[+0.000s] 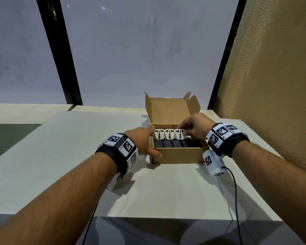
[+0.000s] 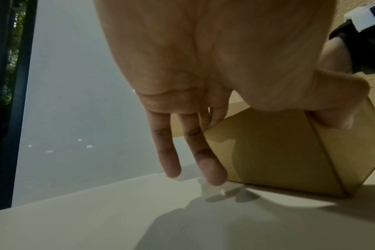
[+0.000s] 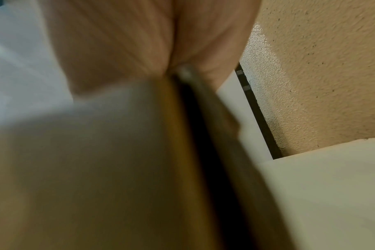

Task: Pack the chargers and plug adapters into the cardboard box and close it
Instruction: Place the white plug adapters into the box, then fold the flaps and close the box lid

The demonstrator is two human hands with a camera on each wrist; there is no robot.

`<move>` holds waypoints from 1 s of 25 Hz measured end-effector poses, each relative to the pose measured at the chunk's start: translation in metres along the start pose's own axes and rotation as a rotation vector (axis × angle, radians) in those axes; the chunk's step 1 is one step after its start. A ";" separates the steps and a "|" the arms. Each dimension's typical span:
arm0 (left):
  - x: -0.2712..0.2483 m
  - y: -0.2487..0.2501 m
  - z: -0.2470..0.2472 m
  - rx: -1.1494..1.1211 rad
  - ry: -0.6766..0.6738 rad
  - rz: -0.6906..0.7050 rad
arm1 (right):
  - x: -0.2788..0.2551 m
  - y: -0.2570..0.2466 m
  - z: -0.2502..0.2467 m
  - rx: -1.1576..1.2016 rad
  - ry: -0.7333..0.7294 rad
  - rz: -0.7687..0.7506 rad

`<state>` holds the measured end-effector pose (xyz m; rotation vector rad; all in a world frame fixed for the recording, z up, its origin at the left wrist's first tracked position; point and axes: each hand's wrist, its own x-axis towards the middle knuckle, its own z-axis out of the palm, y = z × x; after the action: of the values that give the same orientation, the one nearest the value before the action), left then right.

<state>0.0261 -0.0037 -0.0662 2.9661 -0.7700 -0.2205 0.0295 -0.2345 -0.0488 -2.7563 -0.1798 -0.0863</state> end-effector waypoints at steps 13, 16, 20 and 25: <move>-0.001 0.000 0.000 -0.038 -0.002 0.001 | -0.001 0.001 0.010 -0.064 -0.004 0.007; -0.001 -0.003 0.003 -0.109 0.008 -0.004 | -0.007 0.002 0.005 -0.071 0.006 -0.035; -0.002 -0.005 0.005 -0.233 -0.014 0.005 | -0.012 0.009 -0.011 -0.075 0.160 -0.031; -0.006 -0.022 -0.016 -0.347 0.079 -0.006 | -0.007 0.021 -0.030 -0.040 0.331 0.139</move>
<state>0.0337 0.0189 -0.0520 2.6337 -0.6392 -0.2112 0.0245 -0.2654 -0.0294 -2.7352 0.1029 -0.5080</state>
